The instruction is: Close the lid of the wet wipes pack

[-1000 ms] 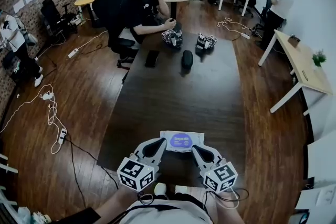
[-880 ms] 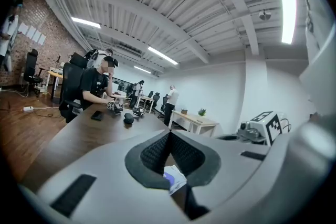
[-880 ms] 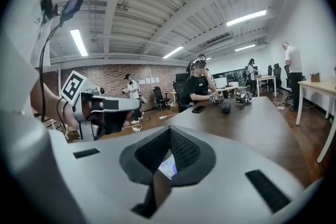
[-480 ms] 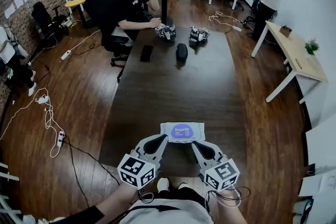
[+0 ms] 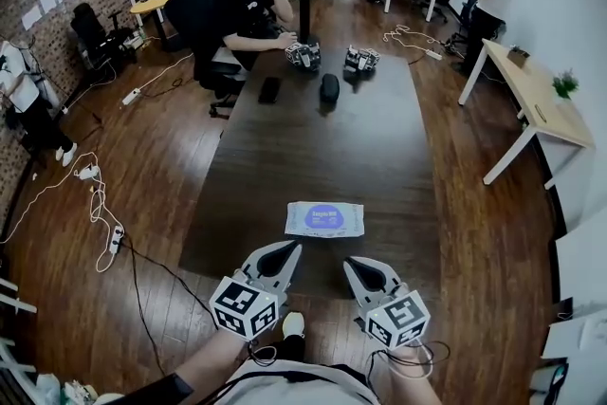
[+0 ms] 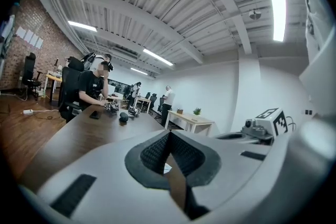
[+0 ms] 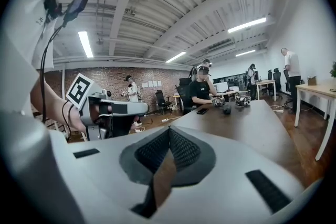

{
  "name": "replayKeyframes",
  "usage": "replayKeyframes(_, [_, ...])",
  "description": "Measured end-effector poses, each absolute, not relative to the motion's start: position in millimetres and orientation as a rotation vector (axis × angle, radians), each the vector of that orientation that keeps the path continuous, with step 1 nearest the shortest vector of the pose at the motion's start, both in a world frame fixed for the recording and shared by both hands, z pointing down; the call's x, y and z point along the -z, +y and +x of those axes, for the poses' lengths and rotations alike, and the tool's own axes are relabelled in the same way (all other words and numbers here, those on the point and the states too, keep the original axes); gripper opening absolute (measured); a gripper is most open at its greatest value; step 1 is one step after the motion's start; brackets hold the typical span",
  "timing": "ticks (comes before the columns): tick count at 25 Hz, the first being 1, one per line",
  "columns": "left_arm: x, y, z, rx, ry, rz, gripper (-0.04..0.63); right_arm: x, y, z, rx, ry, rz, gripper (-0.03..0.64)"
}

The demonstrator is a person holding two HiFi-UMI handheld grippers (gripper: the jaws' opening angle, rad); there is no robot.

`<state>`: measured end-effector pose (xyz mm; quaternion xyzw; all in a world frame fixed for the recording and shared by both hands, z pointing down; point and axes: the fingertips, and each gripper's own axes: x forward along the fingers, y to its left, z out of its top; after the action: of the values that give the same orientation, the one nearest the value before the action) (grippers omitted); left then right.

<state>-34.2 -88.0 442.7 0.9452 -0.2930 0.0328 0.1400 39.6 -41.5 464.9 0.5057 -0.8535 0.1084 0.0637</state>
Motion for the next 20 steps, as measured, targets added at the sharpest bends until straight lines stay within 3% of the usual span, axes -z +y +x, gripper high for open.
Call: replayKeyframes(20, [-438.2,96.1,-62.4,-0.093,-1.031,2.689,0.002,-461.2,135.4,41.1,-0.320,-2.614,1.494,0.006])
